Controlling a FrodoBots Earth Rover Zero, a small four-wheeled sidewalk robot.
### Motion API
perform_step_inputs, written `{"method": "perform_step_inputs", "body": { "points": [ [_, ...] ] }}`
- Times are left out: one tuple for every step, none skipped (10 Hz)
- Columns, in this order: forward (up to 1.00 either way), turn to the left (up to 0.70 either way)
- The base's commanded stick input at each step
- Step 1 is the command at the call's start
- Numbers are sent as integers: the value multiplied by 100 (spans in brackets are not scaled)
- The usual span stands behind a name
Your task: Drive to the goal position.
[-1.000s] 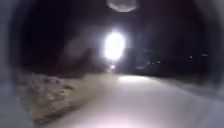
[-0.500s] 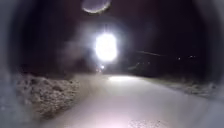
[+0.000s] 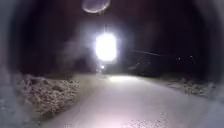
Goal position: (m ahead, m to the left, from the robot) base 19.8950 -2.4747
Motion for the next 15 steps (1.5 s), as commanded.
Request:
{"method": "perform_step_inputs", "body": {
  "points": [
    [100,0],
    [100,0],
    [100,-1],
    [100,-5],
    [100,-21],
    [100,-40],
    [100,-40],
    [100,-40],
    [100,-40],
    [100,-40],
    [100,-40],
    [100,-14],
    [100,0],
    [100,0],
    [100,0]
  ]
}}
